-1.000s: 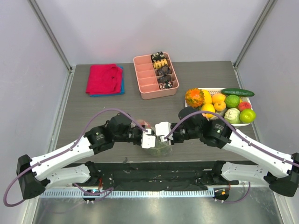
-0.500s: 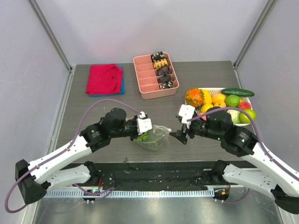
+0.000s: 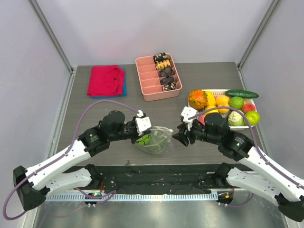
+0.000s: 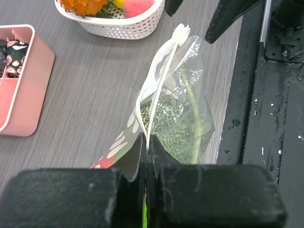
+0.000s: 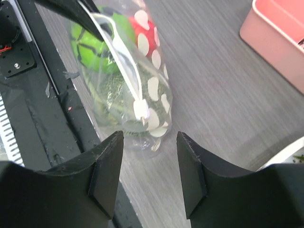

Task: Place the food in the zip-top bag and seal the zipper
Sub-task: Adjust the zipper food storage bag at the center of the board.

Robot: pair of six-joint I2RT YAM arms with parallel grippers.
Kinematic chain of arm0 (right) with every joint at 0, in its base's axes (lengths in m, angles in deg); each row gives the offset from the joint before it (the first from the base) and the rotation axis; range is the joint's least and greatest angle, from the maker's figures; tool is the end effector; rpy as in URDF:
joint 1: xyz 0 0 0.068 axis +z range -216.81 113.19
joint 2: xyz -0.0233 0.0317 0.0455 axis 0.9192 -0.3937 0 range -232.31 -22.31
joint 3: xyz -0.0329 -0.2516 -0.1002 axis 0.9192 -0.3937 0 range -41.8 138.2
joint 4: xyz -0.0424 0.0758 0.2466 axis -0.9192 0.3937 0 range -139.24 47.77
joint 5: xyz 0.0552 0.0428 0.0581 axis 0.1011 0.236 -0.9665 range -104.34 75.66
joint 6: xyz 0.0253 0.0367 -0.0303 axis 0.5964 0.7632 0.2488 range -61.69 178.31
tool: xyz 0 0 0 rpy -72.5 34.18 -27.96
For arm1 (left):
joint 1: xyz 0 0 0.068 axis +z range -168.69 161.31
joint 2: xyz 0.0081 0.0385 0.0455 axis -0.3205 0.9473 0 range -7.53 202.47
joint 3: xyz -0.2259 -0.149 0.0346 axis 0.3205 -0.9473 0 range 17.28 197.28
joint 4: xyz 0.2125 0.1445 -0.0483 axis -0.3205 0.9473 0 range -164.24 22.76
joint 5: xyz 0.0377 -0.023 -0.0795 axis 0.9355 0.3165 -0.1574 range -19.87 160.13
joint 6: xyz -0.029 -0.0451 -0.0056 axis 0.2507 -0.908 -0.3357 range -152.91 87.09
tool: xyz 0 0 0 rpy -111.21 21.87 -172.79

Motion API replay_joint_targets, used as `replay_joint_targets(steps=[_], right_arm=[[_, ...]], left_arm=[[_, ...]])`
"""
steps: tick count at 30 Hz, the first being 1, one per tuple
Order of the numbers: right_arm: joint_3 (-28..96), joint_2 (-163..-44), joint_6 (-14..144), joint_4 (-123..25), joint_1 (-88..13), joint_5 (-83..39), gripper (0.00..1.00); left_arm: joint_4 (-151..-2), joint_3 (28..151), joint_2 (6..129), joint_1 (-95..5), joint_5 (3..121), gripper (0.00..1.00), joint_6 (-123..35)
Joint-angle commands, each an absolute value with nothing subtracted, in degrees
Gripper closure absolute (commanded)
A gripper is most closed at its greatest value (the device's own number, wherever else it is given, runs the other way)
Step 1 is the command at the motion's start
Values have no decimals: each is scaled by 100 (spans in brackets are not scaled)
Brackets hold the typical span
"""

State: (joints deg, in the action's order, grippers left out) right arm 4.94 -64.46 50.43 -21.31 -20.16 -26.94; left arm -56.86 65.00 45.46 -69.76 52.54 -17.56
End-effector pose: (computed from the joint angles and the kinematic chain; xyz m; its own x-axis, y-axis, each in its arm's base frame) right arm 0.1065 0.1242 0.3270 -0.1531 -0.3572 -0.9214 -0.8765 0.4798 -0.0404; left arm 0.1238 -0.1702 0.3200 0.0093 0.3901 -0.9207 0.9481 0.2892 0.1321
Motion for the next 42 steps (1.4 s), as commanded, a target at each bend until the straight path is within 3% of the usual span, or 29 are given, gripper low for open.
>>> replay_joint_targets(steps=[1,10,19,30,35,37,39,40,42], right_arm=[[742,-6538,4777,-2638,-2102,-2981,47],[891,-6722,4364,-2638,-2181,-3499,57],[1234,-6907,4293,-2471,-2181,-3807,47],[1155,-7549,3758,-2339,-2190,-3500,49],[1260,-7610,3643,-2340,-2190,-3420,84],[1348,-7593,3625,-2331,-2181,-3447,97],[1409,-7540,3599,-2296,-2181,-3508,99],[1488,-7522,3599,-2269,-2181,-3569,99],[1550,-7514,3599,-2173,-2173,-3666,99]], left_arm=[[-6097,6535,4450,-6949,5097,100,-1788],[-6018,6553,4432,-6949,4974,100,-1639],[-5983,6544,4441,-6949,4956,100,-1542],[-5965,6614,4423,-6958,4938,100,-1560],[-5922,6614,4441,-6949,4886,99,-1507],[-5878,6649,4485,-6949,4956,90,-1489],[-5877,6684,4520,-6949,5017,80,-1498],[-5895,6728,4572,-6949,5009,65,-1559],[-6044,6772,4616,-6949,5044,47,-1630]])
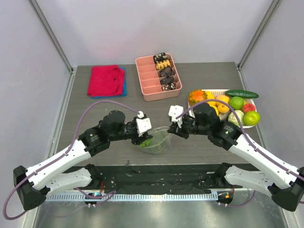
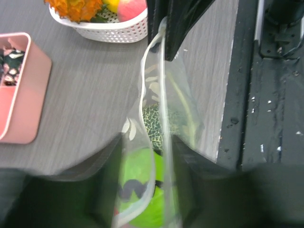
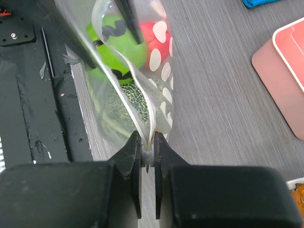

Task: Place the food in the zip-top bag and seal the zipper
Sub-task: Adjust the zipper food storage bag at the center of the board.

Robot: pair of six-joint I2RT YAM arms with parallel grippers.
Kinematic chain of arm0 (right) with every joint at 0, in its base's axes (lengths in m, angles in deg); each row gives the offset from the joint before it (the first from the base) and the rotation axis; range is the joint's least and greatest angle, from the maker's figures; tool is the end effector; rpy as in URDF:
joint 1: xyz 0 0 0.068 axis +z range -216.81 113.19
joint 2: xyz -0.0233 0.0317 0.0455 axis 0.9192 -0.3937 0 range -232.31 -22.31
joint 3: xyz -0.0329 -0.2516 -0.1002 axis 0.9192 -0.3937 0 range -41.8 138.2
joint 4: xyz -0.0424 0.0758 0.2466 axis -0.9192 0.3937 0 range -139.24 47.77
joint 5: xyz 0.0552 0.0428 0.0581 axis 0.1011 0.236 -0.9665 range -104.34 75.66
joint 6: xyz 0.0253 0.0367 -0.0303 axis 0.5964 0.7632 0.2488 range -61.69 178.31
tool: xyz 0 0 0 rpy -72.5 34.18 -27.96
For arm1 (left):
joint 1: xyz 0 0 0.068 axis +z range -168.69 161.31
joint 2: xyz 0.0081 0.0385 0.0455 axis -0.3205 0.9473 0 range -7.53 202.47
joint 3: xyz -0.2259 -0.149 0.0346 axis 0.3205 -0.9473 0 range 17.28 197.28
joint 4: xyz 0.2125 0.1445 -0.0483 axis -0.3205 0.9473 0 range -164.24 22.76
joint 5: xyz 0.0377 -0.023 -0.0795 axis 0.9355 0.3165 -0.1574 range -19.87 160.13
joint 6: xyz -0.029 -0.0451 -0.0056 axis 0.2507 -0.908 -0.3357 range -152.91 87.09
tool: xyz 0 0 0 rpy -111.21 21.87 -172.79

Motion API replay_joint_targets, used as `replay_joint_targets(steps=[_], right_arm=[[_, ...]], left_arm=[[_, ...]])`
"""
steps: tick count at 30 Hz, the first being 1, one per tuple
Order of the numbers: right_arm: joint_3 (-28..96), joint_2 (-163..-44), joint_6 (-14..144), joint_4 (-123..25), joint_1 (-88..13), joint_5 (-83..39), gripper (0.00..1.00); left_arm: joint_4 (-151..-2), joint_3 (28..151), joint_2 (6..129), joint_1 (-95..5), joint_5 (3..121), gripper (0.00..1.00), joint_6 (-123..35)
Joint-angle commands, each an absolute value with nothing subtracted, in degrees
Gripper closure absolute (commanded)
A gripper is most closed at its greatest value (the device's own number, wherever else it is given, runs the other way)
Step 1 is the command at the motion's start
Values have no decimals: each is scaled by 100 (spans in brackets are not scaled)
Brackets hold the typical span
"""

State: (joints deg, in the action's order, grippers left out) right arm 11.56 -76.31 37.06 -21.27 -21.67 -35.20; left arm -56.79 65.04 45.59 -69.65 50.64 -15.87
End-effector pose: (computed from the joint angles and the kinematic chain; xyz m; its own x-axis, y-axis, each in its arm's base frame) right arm 0.1353 0.1539 0.3330 0.0053 -0.4749 -0.8800 -0.9453 0.2848 -0.1594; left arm 0.1233 -0.1707 0.3199 0.0378 0.3920 -0.9192 0.9568 0.2512 0.1465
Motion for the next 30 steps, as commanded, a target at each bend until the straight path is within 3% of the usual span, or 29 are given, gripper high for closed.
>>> replay_joint_targets(steps=[1,6,14,17,18,19,20,21,22,23,25,26,30], right_arm=[[1594,-7514,3599,-2146,-2181,-3736,99],[1664,-7531,3564,-2041,-2181,-3807,99],[1673,-7619,3625,-2041,-2181,-4053,99],[1656,-7584,3625,-2067,-2181,-4071,99],[1604,-7566,3625,-2076,-2181,-4054,99],[1568,-7497,3643,-2102,-2181,-4027,99],[1516,-7444,3738,-2146,-2181,-3975,96],[1376,-7391,3861,-2207,-2181,-3783,84],[1288,-7234,4019,-2425,-2181,-3598,72],[1200,-7163,4177,-2514,-2207,-3466,48],[918,-6952,4380,-2690,-2260,-3280,28],[804,-6725,4425,-2743,-2295,-3254,21],[225,-6319,4548,-2972,-2392,-3350,20]], left_arm=[[-6123,6799,4651,-6949,5061,36,-1734],[-6528,7027,4950,-6967,4781,25,-1884],[-6792,7405,5740,-7002,4596,24,-2254],[-6634,7493,5908,-7002,4438,46,-2044],[-6572,7519,5943,-7002,4394,61,-2017],[-6450,7537,5961,-6985,4359,71,-2008],[-6362,7555,6005,-6897,4019,82,-2008],[-6256,7581,6023,-6844,3859,99,-2051],[-6221,7564,6005,-6800,3736,100,-2156],[-6342,7520,5988,-6661,3656,100,-2279],[-6448,7441,5935,-6484,3296,100,-2543],[-6527,7423,5918,-6336,3217,100,-2570],[-6695,7370,5838,-6044,2734,100,-2817]])
